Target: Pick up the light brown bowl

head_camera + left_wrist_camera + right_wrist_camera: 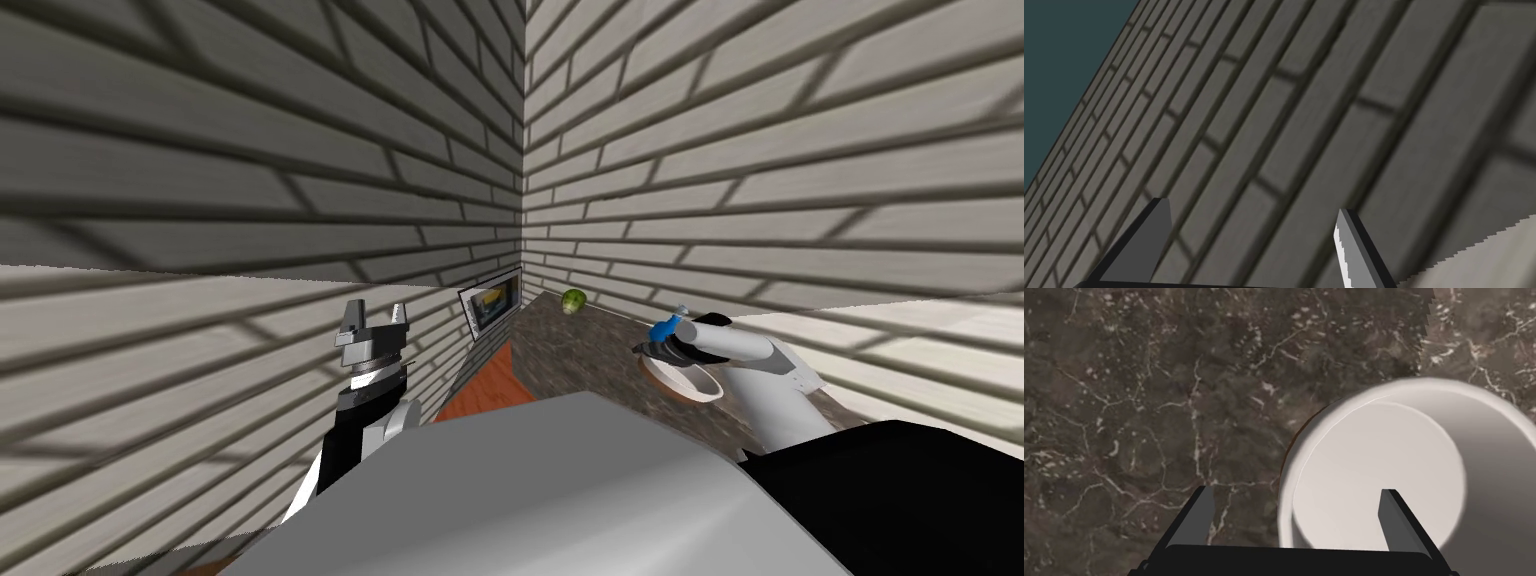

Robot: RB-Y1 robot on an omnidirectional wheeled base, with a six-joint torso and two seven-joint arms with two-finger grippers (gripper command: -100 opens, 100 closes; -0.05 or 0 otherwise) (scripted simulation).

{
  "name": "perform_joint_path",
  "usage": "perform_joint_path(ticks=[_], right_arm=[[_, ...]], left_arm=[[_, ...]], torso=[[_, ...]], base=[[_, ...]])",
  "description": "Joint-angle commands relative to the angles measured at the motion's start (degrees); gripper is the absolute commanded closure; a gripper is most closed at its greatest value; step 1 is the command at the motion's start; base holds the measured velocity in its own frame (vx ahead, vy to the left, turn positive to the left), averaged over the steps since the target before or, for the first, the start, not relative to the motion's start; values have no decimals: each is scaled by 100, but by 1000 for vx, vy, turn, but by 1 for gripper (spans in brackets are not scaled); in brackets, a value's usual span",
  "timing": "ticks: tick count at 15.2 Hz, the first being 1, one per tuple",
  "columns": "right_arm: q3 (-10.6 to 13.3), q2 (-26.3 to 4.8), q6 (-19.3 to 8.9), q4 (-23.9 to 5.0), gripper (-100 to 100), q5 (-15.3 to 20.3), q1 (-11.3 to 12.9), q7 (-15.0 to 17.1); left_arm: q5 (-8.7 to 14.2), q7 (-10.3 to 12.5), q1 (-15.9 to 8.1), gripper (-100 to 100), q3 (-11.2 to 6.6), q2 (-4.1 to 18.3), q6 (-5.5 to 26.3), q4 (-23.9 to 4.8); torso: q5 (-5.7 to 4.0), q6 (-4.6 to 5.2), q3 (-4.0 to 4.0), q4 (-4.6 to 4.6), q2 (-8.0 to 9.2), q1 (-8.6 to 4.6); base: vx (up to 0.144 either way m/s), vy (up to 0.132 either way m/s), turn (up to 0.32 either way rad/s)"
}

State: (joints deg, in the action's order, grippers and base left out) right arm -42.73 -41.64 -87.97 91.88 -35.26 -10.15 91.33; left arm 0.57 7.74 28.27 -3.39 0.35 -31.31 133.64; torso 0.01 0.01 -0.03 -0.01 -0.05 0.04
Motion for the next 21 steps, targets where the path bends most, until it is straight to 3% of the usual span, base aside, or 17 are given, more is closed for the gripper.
perform_joint_path(ticks=[1,5,6,7,10,12,13,17,21], right_arm=[[-94,-42,-260,-73,-100,-70,9,203],[-209,-111,-548,-183,-100,-158,38,443],[-173,-84,-444,-131,-100,-129,22,358],[-146,-39,-314,-342,-100,-40,90,338],[-107,12,-150,-544,-100,58,157,294],[-112,11,-197,-492,-100,45,145,315],[-107,13,-172,-515,100,54,152,307],[-111,13,-170,-515,100,54,151,313],[-184,-90,-477,-141,100,-137,23,382]], left_arm=[[0,0,0,0,0,0,0,0],[0,0,0,0,0,0,0,0],[0,0,0,0,0,0,0,0],[0,0,0,0,0,0,0,0],[0,0,-1,0,0,0,0,0],[0,0,-1,0,0,0,0,0],[0,0,0,0,0,0,0,0],[0,0,0,0,0,0,0,0],[0,0,0,0,0,0,0,0]], torso=[[0,0,0,0,0,0],[0,0,2,1,3,1],[0,0,2,1,3,0],[0,1,3,1,5,0],[-3,0,10,4,18,-6],[-3,0,13,5,22,-6],[-2,1,12,5,21,-4],[-1,-3,7,2,13,0],[9,1,3,2,4,12]], base=[[25,0,29],[20,1,30],[11,-3,10],[-6,-7,59],[-29,-14,70],[-24,-8,35],[-6,-3,1],[-1,-1,-3],[30,13,-79]])
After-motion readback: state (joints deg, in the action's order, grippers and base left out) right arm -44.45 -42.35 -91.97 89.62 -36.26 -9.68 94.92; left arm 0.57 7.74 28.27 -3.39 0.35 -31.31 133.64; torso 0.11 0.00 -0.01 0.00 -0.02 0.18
